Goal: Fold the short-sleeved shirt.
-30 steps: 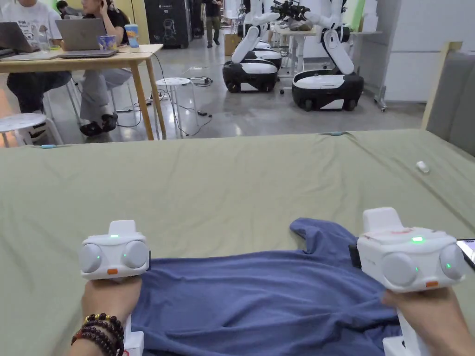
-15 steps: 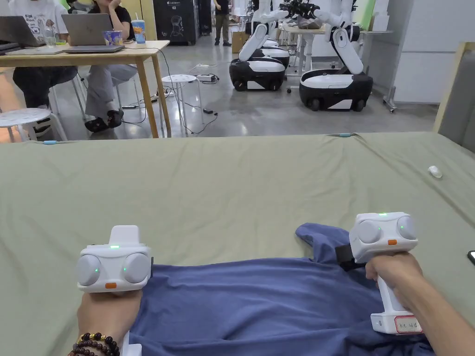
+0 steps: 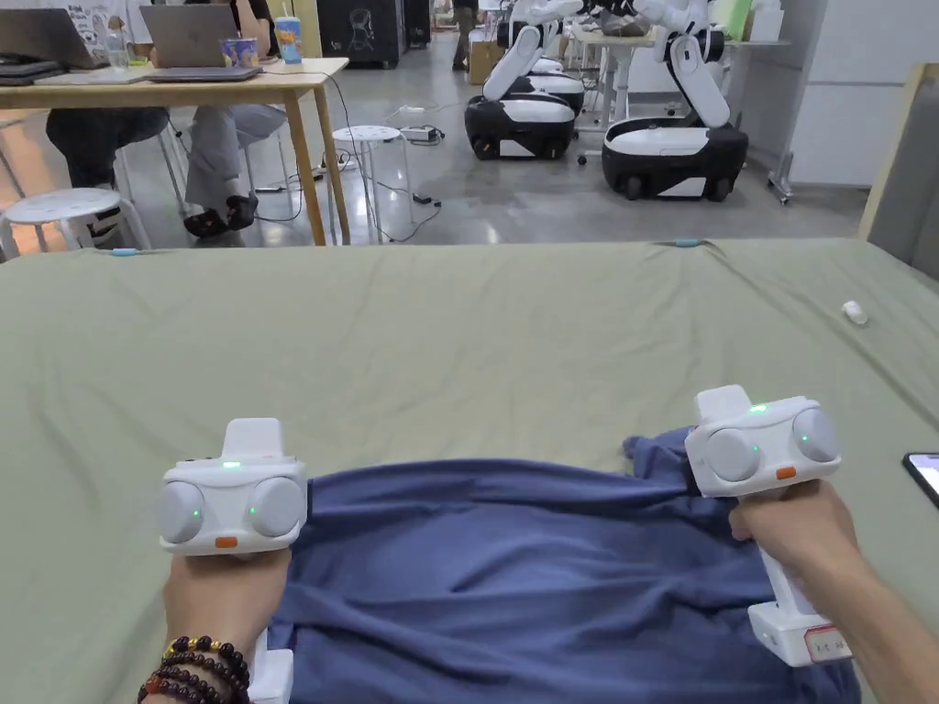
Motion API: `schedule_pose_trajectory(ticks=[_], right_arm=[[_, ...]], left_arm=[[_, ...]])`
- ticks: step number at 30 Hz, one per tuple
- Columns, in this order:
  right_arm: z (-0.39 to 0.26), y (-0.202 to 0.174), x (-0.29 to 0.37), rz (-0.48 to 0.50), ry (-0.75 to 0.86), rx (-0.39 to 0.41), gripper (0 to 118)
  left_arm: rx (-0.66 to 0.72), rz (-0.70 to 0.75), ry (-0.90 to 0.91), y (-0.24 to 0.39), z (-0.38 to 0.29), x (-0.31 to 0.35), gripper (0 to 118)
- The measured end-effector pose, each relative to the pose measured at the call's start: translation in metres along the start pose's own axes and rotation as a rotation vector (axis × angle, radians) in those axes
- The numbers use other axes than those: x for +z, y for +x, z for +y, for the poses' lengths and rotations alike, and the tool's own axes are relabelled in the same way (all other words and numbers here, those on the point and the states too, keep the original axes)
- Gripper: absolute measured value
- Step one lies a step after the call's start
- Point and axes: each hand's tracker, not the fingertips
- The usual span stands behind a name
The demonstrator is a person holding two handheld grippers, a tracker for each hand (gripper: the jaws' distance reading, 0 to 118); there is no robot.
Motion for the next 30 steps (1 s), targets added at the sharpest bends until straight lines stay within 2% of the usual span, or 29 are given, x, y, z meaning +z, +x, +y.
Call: schedule_pose_trajectory(ticks=[1, 8, 13, 21, 24, 28, 30], right_arm=[[-0.010, -0.003, 0.008, -0.009, 0.010, 0.012, 3], [-0.086, -0.001, 0.093, -0.016, 0.080, -0.052, 3], [-0.133, -0.007, 0.129, -0.001, 0.096, -0.033, 3], [-0.166, -0.020, 0.077, 0.013, -0.075, 0.063, 3], [-0.173, -0.028, 0.071, -0.012, -0.041, 0.126, 3], [-0.172, -0.026, 0.080, -0.004, -0.038, 0.102, 4], [-0.169, -0.020, 0.080, 0.013, -0.036, 0.063, 10]], left_arm=[[0.000, -0.001, 0.006, -0.002, -0.008, 0.011, 2], [-0.003, -0.009, 0.027, -0.028, -0.073, 0.079, 2], [-0.006, -0.014, 0.025, -0.043, -0.109, 0.111, 2], [-0.064, 0.002, -0.063, -0.028, -0.129, 0.079, 2], [-0.087, 0.011, -0.077, -0.025, -0.138, 0.069, 2], [-0.092, 0.007, -0.059, -0.026, -0.140, 0.077, 2], [-0.078, 0.004, -0.057, -0.029, -0.136, 0.082, 9]])
